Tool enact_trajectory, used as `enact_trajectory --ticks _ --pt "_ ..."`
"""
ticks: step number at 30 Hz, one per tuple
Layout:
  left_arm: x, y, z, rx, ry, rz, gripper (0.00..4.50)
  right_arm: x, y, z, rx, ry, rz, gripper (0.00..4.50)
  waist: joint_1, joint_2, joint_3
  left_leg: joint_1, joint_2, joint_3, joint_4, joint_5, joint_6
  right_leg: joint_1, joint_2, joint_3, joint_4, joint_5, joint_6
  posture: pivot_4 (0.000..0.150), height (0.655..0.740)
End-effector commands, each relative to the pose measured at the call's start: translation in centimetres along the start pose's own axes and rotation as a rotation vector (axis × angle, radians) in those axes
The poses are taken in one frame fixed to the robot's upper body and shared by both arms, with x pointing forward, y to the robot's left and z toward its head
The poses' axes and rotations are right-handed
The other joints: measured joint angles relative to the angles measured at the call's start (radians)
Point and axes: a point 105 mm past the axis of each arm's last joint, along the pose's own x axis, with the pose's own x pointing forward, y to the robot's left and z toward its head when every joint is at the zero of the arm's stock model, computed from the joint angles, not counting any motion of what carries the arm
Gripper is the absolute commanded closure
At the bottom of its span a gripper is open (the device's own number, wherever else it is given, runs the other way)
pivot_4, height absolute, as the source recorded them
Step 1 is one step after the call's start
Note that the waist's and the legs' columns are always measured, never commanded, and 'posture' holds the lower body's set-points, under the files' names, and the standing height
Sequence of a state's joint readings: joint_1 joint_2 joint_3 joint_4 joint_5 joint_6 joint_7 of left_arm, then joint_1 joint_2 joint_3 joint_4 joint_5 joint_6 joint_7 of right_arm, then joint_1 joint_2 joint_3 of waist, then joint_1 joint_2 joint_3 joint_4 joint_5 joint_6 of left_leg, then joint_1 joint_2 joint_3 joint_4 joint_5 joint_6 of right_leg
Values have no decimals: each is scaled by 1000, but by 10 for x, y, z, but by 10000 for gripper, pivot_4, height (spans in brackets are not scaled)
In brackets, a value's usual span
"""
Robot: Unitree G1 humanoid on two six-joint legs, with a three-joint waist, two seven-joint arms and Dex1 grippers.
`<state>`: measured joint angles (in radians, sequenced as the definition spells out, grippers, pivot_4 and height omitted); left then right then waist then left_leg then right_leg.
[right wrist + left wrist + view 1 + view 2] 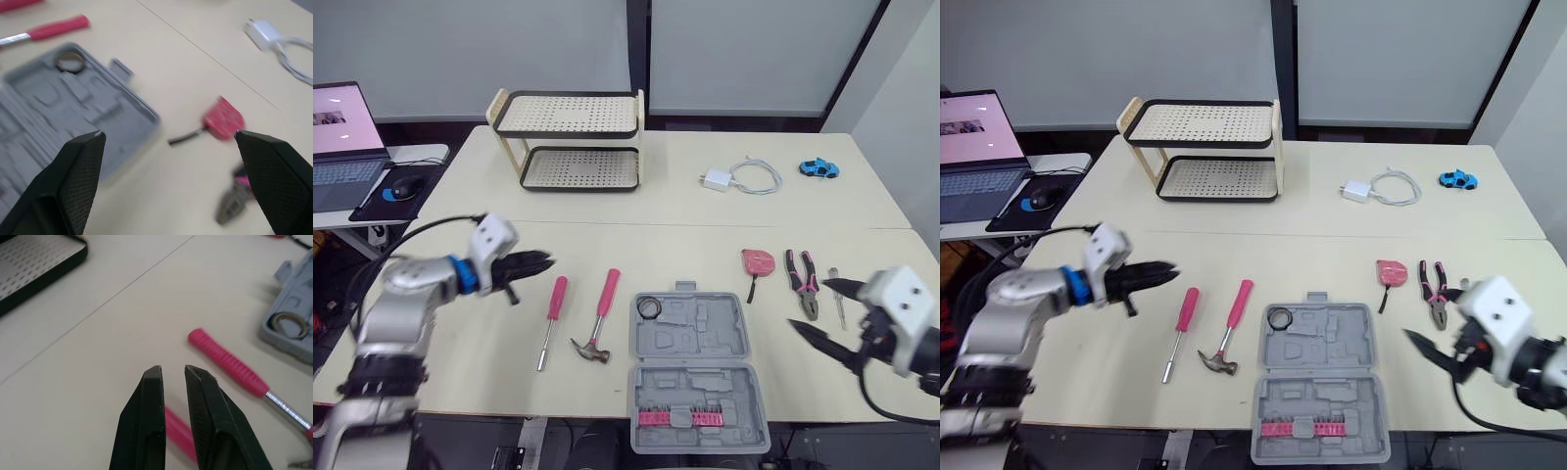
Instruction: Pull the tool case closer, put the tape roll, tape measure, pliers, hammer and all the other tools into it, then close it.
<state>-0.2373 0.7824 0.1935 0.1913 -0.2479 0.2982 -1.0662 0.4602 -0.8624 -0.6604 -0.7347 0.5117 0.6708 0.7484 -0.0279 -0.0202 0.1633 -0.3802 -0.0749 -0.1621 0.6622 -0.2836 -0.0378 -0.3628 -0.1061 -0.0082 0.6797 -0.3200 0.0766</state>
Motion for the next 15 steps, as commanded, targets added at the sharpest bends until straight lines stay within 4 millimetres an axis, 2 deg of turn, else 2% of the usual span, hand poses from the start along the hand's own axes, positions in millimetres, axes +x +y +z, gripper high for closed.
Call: enact_trajectory --ticks 1,6,7,10,15 --pt "-26 12 -8 0 -9 128 37776 -17 -20 -11 -39 7 -72 0 1 0 0 0 0 0 0 0 0 0 0 0 0 0 0 1500 7400" --pt "-61 8 -61 -113 98 239 37776 -36 -37 -50 5 94 -132 0 2 1 0 1 0 1 -1 0 0 1 -1 1 0 0 0 1500 7400" --pt "-67 7 -69 -124 114 252 36073 -38 -39 -54 19 96 -137 0 2 1 0 1 0 1 -1 0 0 0 -1 1 -1 0 0 1500 7400" --pt "-80 4 -85 -155 140 289 28975 -42 -41 -65 48 108 -135 0 2 2 -1 1 0 1 -1 0 0 0 -1 1 -1 0 -1 1500 7400" --pt "-86 1 -92 -199 138 309 12517 -43 -42 -74 71 124 -114 0 5 3 -1 1 0 1 -2 0 0 0 -2 1 -1 0 -1 1500 7400"
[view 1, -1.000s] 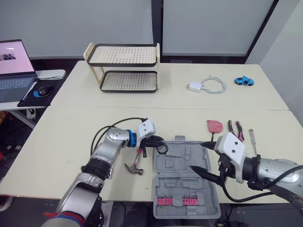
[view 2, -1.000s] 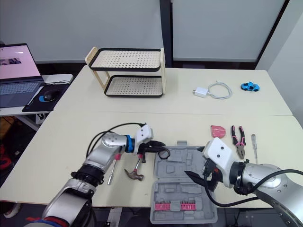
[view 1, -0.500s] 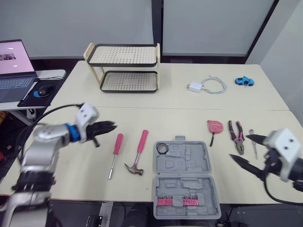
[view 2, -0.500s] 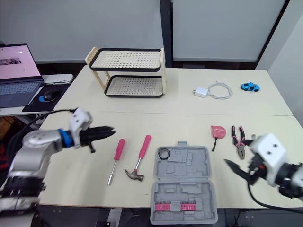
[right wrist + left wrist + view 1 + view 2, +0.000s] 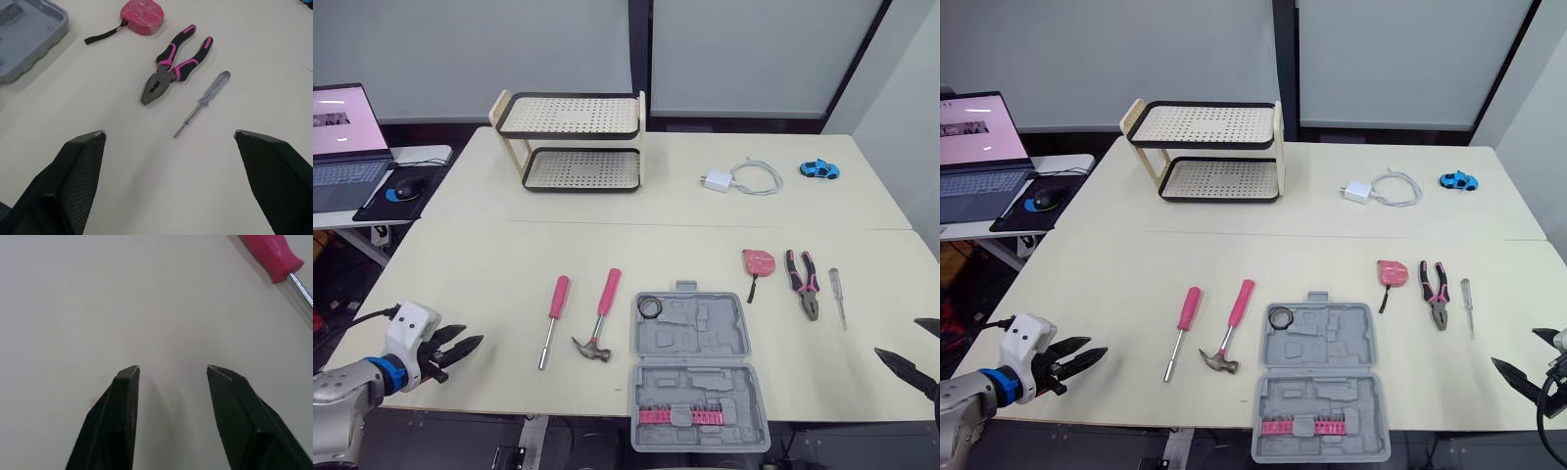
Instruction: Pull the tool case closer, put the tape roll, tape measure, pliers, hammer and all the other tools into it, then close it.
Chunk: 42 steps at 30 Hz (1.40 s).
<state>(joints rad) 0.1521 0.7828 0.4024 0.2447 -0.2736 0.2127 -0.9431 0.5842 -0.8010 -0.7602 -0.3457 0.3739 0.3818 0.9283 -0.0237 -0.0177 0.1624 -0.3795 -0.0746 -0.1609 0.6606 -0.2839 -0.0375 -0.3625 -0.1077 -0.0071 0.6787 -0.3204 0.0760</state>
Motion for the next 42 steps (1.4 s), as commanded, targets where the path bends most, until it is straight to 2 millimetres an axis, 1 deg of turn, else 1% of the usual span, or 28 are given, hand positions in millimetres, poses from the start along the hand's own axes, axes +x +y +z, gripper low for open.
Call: enact_trajectory --ticks 1,4,7,11,14,20,26,34,38,42 --pt "-8 7 9 6 -40 33 9357 -3 -4 4 -34 -11 -4 0 0 0 0 0 0 0 0 0 0 0 0 0 0 0 0 1500 7400" --pt "-10 9 12 23 -48 32 433 -1 -4 5 -36 -16 5 0 1 0 0 0 0 0 0 0 0 0 0 0 0 0 0 1500 7400" --pt "-11 9 14 31 -48 24 433 1 -2 5 -37 -13 26 0 1 1 0 0 0 0 0 0 0 0 0 0 0 0 0 1500 7400" --pt "-13 3 13 48 -29 -30 433 1 6 2 -45 15 100 0 0 1 0 0 0 0 0 0 0 0 0 0 0 0 0 1500 7400" --pt "-16 -6 11 62 2 -106 433 2 9 4 -54 25 149 0 0 1 0 0 0 0 0 0 0 0 0 0 0 0 0 1500 7400" --pt "-22 -24 13 63 34 -219 433 2 3 9 -52 27 168 0 1 1 0 0 0 0 0 0 0 0 0 0 -1 0 -1 1500 7400" --pt "-22 -49 17 45 33 -311 433 4 3 11 -49 25 180 0 2 1 0 -1 0 0 0 0 0 0 0 0 -1 0 -1 1500 7400" --pt "-20 -67 23 55 17 -357 433 4 4 12 -50 23 187 0 6 2 0 -1 0 1 0 0 0 0 0 0 -1 -1 -1 1500 7400" --pt "-20 -70 25 63 7 -366 433 5 5 12 -49 21 191 0 7 2 0 -1 0 1 0 0 0 0 0 0 -1 -1 -1 1500 7400" --pt "-19 -73 21 64 5 -374 433 5 5 12 -48 18 192 0 7 2 0 -1 0 1 0 0 0 0 0 0 -1 -1 -1 1500 7400"
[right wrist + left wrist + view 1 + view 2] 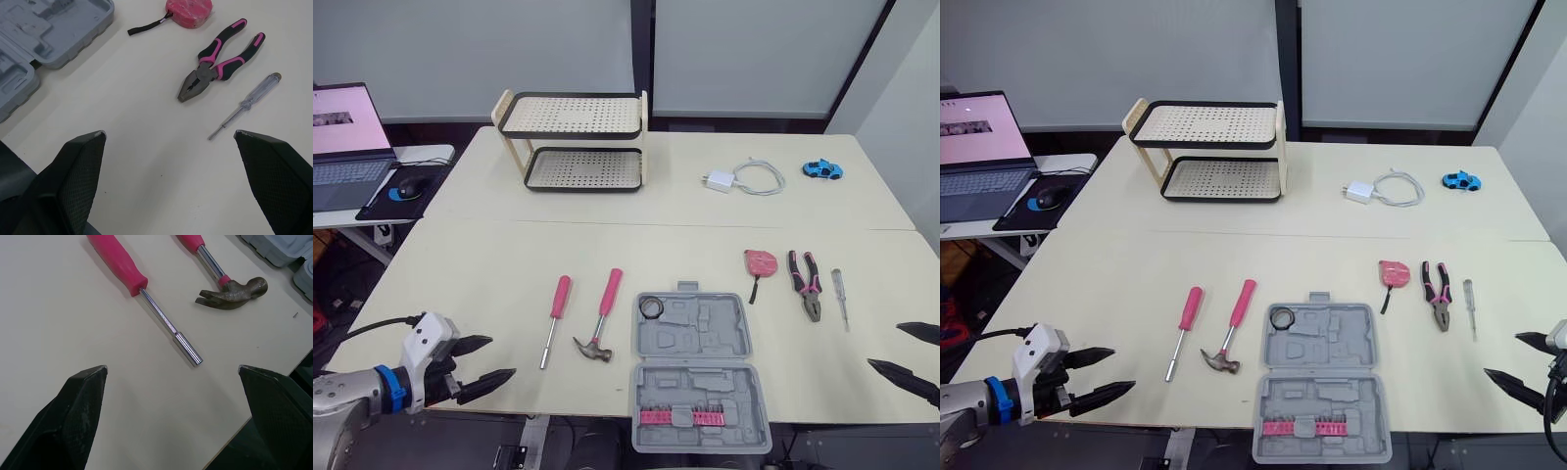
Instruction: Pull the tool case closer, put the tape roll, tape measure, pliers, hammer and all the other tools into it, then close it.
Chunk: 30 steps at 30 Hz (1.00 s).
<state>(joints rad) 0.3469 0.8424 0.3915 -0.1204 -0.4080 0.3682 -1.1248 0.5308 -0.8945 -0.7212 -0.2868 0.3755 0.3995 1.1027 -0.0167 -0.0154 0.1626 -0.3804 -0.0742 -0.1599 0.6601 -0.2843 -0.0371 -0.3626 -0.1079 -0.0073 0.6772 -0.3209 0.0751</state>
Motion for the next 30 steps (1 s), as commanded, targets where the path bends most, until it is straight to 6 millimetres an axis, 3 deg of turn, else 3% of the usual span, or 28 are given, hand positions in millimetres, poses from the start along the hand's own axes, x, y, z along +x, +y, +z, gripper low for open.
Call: enact_trajectory --ticks 1,15,20,30 --pt "2 -7 1 19 -14 -23 433 -1 -1 5 -19 -12 -3 0 0 0 0 0 0 0 0 0 0 0 0 0 0 0 0 1500 7400" --pt "3 -3 3 37 -34 -13 433 -1 0 13 -25 -60 -64 0 8 0 0 0 0 0 0 0 0 0 0 0 -1 0 0 1500 7400" --pt "8 0 38 133 -100 -50 433 11 29 37 -37 -95 4 0 16 2 1 -1 0 -1 0 0 0 0 0 -1 -1 0 0 1500 7400" --pt "51 -44 115 335 -237 -311 433 78 49 81 78 -246 -191 0 12 2 1 -1 0 -1 0 0 0 -1 0 0 0 0 0 1500 7400"
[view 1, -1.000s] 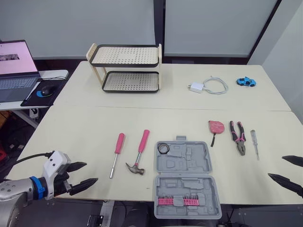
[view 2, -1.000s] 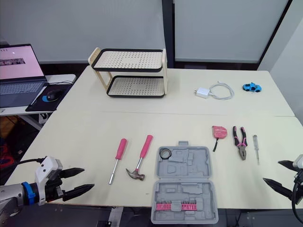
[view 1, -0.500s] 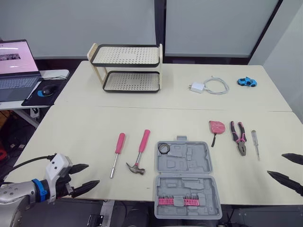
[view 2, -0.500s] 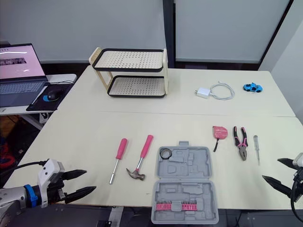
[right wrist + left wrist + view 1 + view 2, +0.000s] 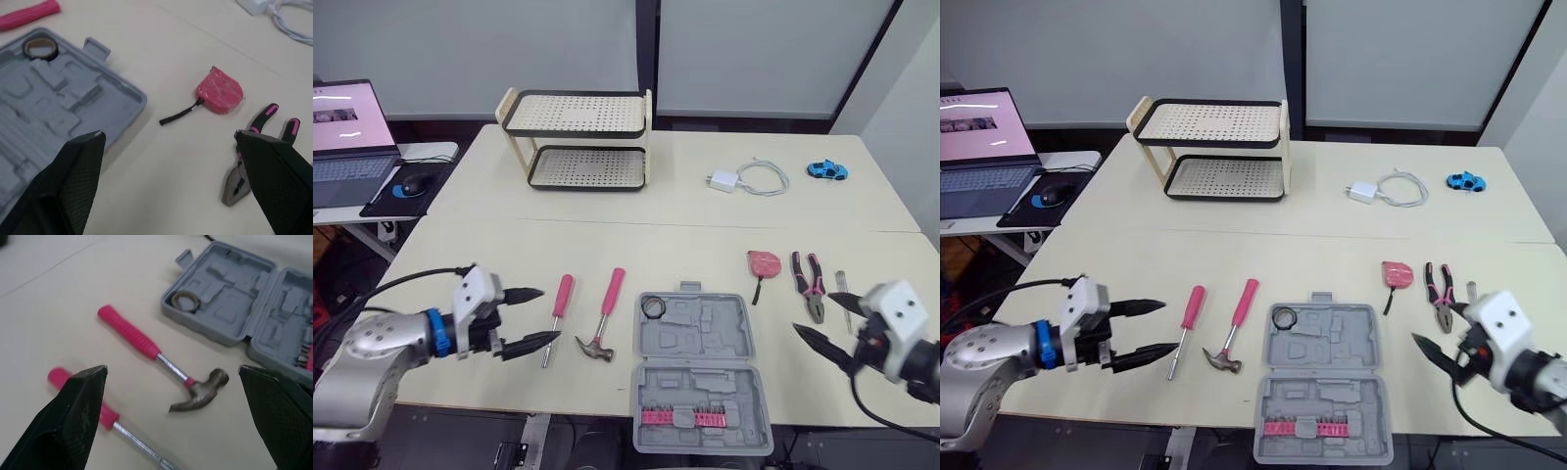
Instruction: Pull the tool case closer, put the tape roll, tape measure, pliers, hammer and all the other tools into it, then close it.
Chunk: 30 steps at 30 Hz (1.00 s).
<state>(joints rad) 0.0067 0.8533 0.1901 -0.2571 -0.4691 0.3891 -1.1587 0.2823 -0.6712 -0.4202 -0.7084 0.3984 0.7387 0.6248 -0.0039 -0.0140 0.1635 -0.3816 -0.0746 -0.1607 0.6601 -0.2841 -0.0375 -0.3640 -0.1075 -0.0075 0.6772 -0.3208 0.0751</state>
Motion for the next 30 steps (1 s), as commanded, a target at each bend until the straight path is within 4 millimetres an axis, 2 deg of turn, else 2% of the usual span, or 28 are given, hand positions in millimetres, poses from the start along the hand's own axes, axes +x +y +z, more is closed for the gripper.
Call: enact_trajectory --ticks 1,5,12,19,29,30 --pt "15 -8 22 42 -48 -71 433 15 4 7 24 -19 -94 0 -1 0 0 0 0 0 0 0 0 0 0 0 0 0 0 1500 7400" --pt "36 -11 41 109 -83 -119 433 42 7 -2 101 18 -185 0 -2 1 0 0 0 0 0 0 0 -1 0 1 1 0 0 1500 7400" --pt "61 -20 53 150 -108 -180 433 78 -6 -16 192 52 -305 0 -12 1 0 0 -1 1 0 1 -1 -3 1 2 2 0 0 1500 7400" --pt "80 -28 62 179 -124 -230 433 111 -12 -30 208 90 -321 0 -27 1 0 0 -1 1 0 2 -4 -4 1 3 3 0 0 1500 7400" --pt "92 -34 72 175 -146 -254 433 137 -19 -39 263 101 -349 0 -29 1 0 0 0 3 0 3 -5 -6 2 6 4 0 0 1500 7400" --pt "93 -34 73 175 -147 -254 151 139 -18 -41 276 108 -349 1776 -29 1 0 0 0 3 0 3 -5 -6 2 6 4 0 0 1500 7400"
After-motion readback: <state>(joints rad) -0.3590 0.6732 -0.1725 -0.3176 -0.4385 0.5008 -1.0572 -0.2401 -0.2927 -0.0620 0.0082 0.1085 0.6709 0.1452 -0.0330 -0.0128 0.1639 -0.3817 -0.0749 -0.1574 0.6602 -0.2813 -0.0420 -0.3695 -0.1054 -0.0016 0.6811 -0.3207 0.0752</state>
